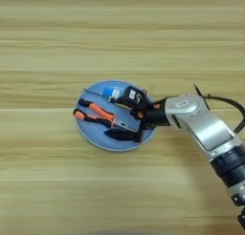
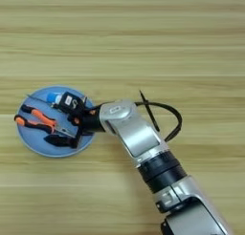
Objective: Move the objects on the table
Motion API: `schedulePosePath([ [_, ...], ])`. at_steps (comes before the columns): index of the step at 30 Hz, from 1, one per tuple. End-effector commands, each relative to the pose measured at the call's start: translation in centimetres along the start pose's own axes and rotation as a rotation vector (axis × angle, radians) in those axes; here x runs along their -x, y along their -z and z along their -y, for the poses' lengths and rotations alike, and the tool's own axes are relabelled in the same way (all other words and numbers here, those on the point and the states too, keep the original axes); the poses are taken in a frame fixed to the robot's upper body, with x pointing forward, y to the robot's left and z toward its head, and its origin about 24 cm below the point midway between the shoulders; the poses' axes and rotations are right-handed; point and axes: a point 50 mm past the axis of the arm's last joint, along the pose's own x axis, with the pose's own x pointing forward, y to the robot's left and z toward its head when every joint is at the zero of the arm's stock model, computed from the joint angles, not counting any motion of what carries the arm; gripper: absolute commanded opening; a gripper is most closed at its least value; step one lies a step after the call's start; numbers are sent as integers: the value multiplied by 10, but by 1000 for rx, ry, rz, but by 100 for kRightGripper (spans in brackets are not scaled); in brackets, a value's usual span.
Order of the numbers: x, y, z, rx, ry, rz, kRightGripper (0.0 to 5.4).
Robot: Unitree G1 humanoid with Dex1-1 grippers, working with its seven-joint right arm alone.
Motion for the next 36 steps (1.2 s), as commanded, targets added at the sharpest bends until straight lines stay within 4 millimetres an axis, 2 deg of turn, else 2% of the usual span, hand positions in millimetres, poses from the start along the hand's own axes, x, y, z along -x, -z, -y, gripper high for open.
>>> schedulePosePath([
  [1, 4, -29, 14, 98, 57, 53, 538],
  [16, -3, -24, 14, 99, 46, 34, 538],
  [36, -12, -26, 13, 83, 37, 49, 311],
])
